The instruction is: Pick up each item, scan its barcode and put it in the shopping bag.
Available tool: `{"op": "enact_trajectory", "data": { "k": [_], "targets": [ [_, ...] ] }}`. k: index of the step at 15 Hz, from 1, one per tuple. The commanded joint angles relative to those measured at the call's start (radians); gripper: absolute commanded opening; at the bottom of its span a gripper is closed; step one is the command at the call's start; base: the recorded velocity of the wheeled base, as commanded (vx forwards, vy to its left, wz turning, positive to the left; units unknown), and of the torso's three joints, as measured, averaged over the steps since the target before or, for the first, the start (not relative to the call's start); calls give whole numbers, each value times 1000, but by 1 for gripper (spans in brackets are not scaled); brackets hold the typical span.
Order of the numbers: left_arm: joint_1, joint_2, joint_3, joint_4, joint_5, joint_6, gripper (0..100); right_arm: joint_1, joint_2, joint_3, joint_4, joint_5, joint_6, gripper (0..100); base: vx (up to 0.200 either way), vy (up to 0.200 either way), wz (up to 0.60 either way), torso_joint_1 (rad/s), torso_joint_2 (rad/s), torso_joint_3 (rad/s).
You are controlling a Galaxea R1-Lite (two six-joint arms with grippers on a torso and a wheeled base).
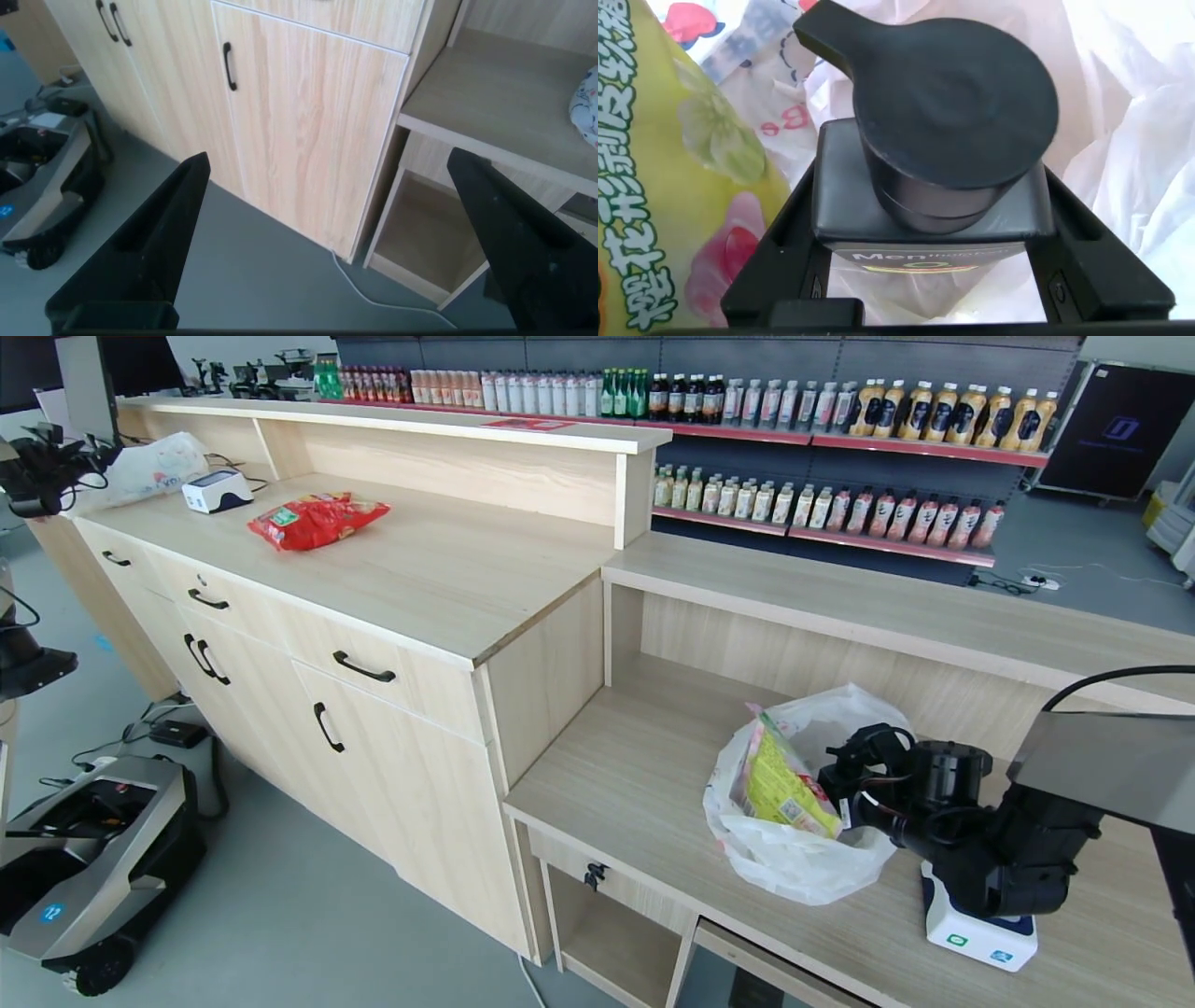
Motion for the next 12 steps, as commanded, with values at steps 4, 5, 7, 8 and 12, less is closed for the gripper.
{"op": "enact_trajectory", "data": {
  "k": [4, 5, 7, 8, 12],
  "targets": [
    [0, 0, 0, 0, 0, 0, 100, -17, 10, -1, 3, 6, 0, 100, 0, 0, 0, 0, 0, 0],
    [0, 0, 0, 0, 0, 0, 100, -18, 11, -1, 0, 12, 0, 100, 0, 0, 0, 0, 0, 0],
    [0, 0, 0, 0, 0, 0, 100, -18, 11, 1, 0, 14, 1, 100, 0, 0, 0, 0, 0, 0],
    [0, 0, 0, 0, 0, 0, 100, -17, 0, 1, 1, 14, 1, 100, 0, 0, 0, 0, 0, 0],
    [0, 0, 0, 0, 0, 0, 100, 5, -273, 9, 104, 40, -9, 100, 0, 0, 0, 0, 0, 0]
  ]
}}
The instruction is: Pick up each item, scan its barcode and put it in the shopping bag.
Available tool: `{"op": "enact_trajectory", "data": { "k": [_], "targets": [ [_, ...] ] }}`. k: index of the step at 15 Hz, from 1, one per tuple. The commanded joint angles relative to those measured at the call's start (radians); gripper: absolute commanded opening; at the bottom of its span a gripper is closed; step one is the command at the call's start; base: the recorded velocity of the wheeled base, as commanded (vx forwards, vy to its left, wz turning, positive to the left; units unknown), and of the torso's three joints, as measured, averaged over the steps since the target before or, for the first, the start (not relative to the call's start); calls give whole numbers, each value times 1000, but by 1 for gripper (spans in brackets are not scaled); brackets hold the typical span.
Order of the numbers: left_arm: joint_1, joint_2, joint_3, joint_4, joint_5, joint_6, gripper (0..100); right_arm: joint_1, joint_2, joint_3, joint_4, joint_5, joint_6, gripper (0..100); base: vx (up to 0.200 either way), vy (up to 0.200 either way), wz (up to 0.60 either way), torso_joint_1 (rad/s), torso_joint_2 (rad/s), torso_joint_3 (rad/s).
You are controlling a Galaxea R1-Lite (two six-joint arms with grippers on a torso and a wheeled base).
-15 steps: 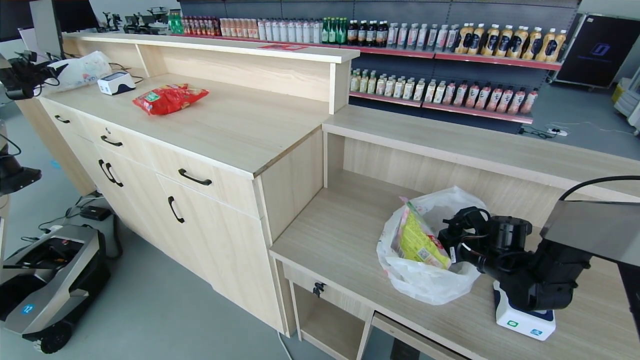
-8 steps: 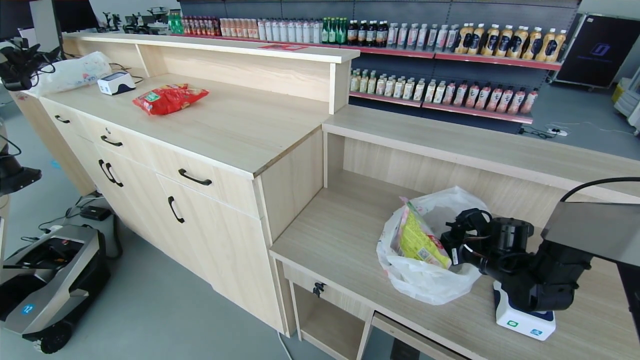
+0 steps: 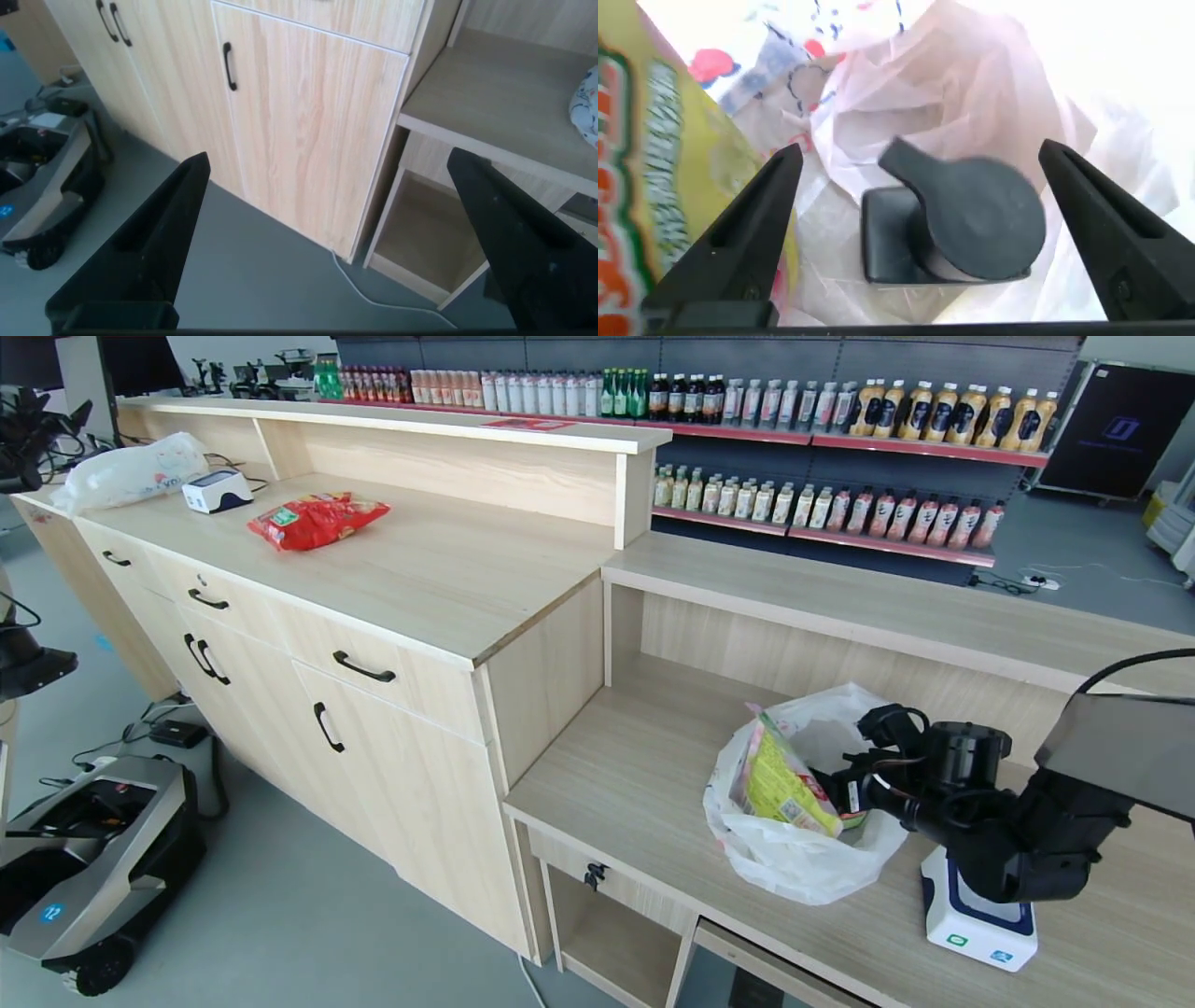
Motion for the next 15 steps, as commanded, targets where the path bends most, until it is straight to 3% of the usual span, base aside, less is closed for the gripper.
{"op": "enact_trajectory", "data": {
  "k": [1, 4, 6, 10, 14, 15],
  "targets": [
    [0, 0, 0, 0, 0, -1, 100, 13, -296, 15, 135, 9, -32, 100, 0, 0, 0, 0, 0, 0],
    [0, 0, 0, 0, 0, -1, 100, 1, -632, 41, 331, 26, -174, 100, 0, 0, 0, 0, 0, 0],
    [0, 0, 0, 0, 0, -1, 100, -34, -758, 34, 364, 54, -263, 100, 0, 0, -600, 0, 2, 2],
    [0, 0, 0, 0, 0, -1, 100, -51, -919, 39, 454, 37, -246, 100, 0, 0, -600, 4, 4, 1],
    [0, 0, 0, 0, 0, -1, 100, -54, -1109, 41, 762, -227, -111, 100, 0, 0, -600, 2, 0, 2],
    [0, 0, 0, 0, 0, -1, 100, -62, -1158, 39, 904, -297, -42, 100, 0, 0, -600, -7, 7, -2]
  ]
}}
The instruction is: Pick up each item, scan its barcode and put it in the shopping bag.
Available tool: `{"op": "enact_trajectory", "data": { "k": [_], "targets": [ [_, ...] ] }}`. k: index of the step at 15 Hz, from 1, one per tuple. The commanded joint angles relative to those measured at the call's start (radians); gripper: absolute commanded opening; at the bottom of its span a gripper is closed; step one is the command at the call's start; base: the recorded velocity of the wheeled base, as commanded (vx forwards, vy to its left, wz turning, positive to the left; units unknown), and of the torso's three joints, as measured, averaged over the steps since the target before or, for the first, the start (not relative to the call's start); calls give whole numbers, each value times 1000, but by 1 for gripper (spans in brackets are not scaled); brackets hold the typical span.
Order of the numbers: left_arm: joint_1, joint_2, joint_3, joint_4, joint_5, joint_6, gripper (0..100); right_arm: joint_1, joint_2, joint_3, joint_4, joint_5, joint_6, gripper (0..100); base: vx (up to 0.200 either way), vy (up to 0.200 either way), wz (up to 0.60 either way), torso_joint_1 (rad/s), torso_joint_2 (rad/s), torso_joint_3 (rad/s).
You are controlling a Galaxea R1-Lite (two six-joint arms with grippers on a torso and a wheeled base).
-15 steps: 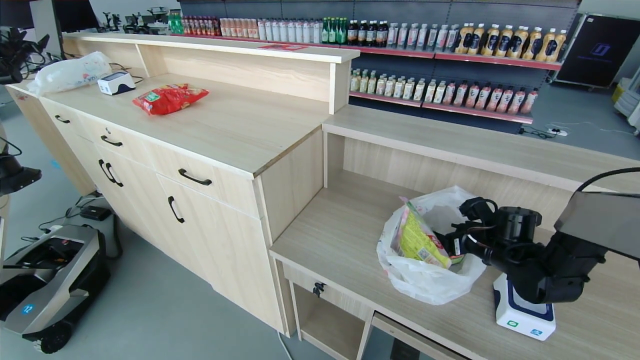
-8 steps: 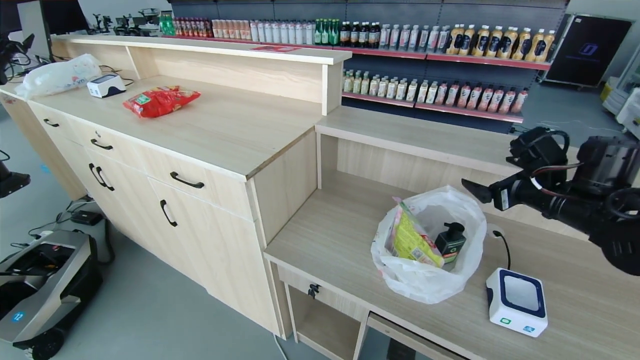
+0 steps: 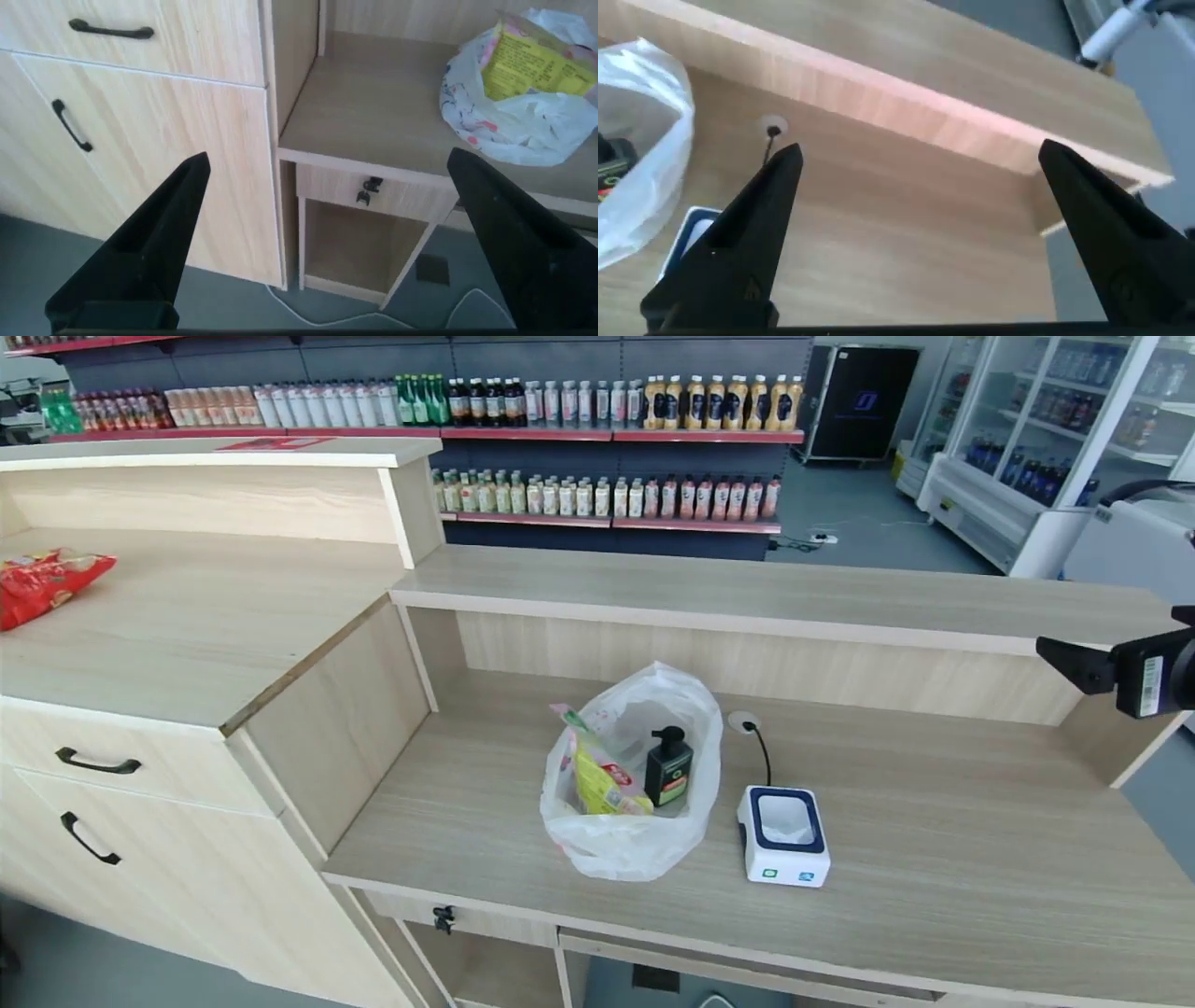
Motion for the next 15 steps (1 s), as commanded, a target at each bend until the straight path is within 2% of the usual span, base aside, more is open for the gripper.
{"op": "enact_trajectory", "data": {
  "k": [1, 3, 5, 6, 7, 8, 9, 10, 11, 13, 15],
  "targets": [
    [0, 0, 0, 0, 0, 0, 100, -18, -135, 0, 129, -74, 78, 100, 0, 0, -600, 2, 2, 2],
    [0, 0, 0, 0, 0, 0, 100, -86, -245, 70, 290, -100, 141, 100, 0, 0, -600, 0, 2, 7],
    [0, 0, 0, 0, 0, 0, 100, -103, -383, 227, 284, -79, 155, 100, 0, 0, -300, 1, 1, 1],
    [0, 0, 0, 0, 0, 0, 100, -75, -566, 422, 282, -56, 172, 100, 0, 0, 0, 0, 0, 0],
    [0, 0, 0, 0, 0, 0, 100, -72, -641, 498, 279, -53, 169, 100, 0, 0, 0, 0, 0, 0],
    [-1, 0, 0, 0, 0, 0, 100, -69, -808, 704, 201, -51, 173, 100, 0, 0, 0, 0, 0, 0],
    [0, 0, 0, 0, 0, 0, 100, -66, -905, 768, 170, -50, 192, 100, 0, 0, 0, 0, 0, 0],
    [0, 0, 0, 0, 0, 0, 100, -57, -1011, 768, 296, -53, 215, 100, 0, 0, 0, 0, 0, 0],
    [0, 0, 0, 0, 0, 0, 100, 6, -1116, 741, 424, -31, 274, 100, 0, 0, 0, 0, 0, 0],
    [0, 0, 0, 0, 0, 0, 100, 21, -1247, 754, 397, 33, 296, 100, 0, 0, 0, 0, 0, 0],
    [0, 0, 0, 0, 0, 0, 100, 31, -1282, 768, 391, 58, 366, 100, 0, 0, 0, 0, 0, 0]
  ]
}}
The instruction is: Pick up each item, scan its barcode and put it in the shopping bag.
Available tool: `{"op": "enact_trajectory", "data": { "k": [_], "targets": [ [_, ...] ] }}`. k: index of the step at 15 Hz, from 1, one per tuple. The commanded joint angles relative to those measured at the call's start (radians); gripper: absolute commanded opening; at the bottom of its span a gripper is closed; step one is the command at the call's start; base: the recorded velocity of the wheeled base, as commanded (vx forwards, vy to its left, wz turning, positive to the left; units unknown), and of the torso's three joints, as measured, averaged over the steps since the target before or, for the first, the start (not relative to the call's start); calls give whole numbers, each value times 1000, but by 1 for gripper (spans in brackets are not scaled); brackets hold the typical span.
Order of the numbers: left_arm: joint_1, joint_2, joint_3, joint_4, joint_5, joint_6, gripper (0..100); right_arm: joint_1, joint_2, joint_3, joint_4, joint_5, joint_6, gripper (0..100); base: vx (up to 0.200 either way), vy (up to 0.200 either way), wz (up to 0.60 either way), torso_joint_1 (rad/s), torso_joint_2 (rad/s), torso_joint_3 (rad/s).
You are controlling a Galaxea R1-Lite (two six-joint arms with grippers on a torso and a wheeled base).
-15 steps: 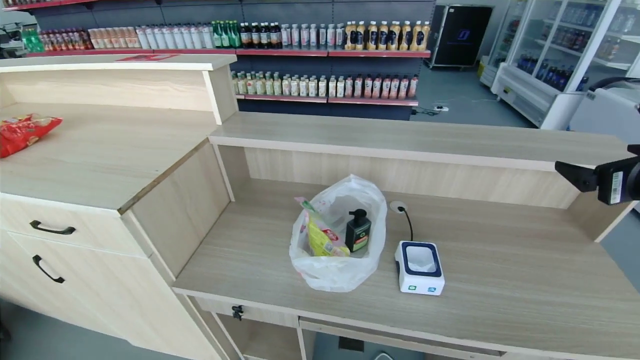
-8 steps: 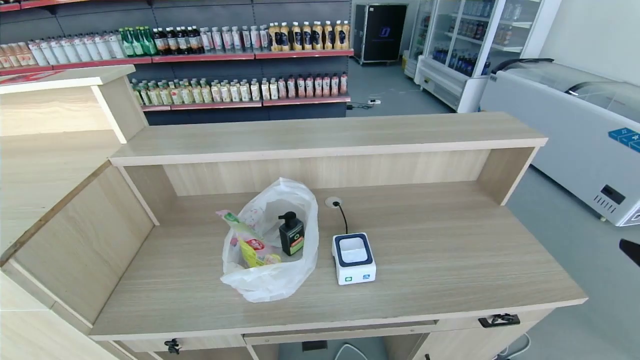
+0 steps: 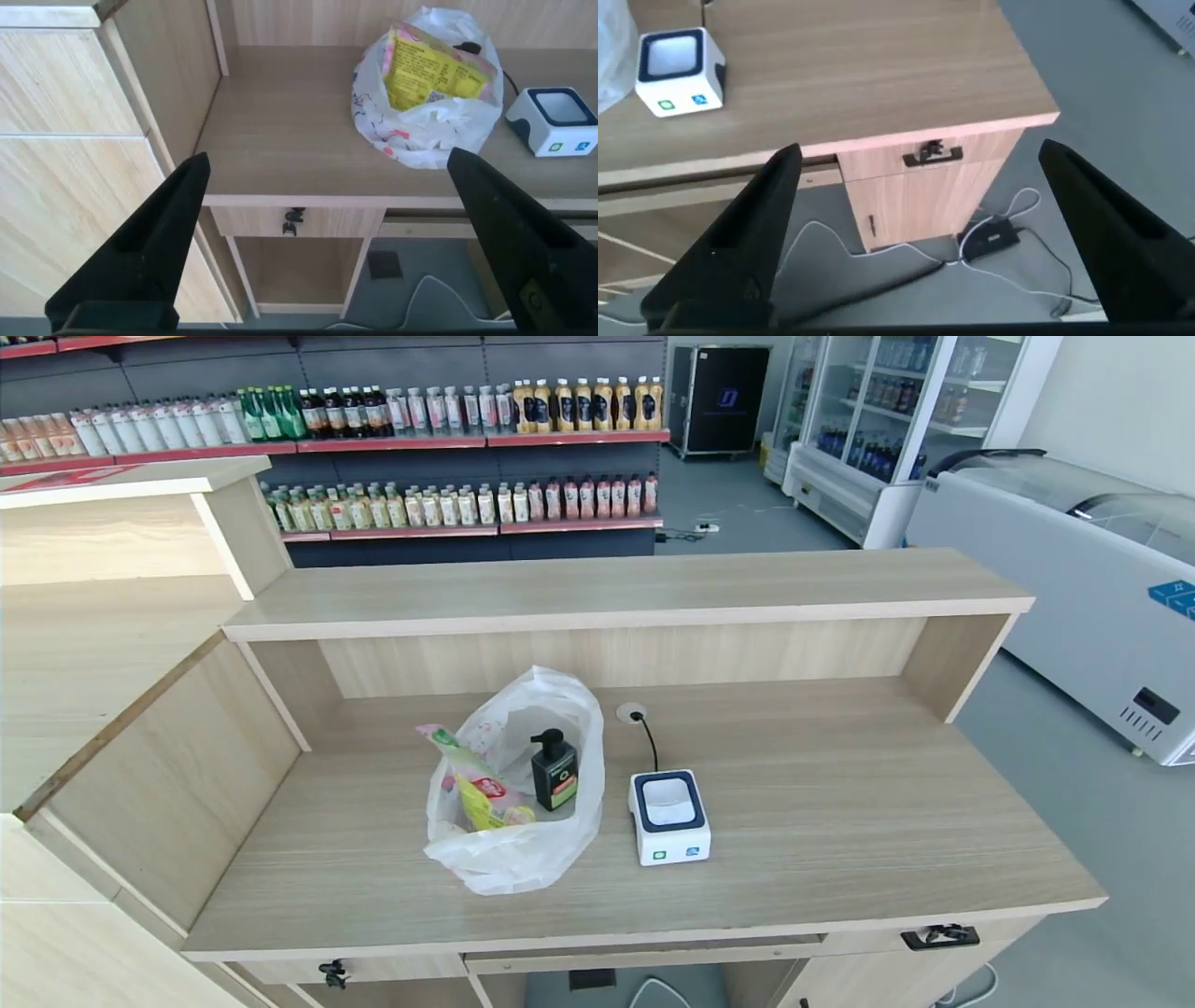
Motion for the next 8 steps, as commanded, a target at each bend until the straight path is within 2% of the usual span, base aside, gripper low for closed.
{"op": "enact_trajectory", "data": {
  "k": [1, 8],
  "targets": [
    [-1, 0, 0, 0, 0, 0, 100, 30, -172, 14, 16, 22, 47, 100, 0, 0, 0, 0, 0, 0],
    [0, 0, 0, 0, 0, 0, 100, 30, -172, 14, 16, 22, 45, 100, 0, 0, 0, 0, 0, 0]
  ]
}}
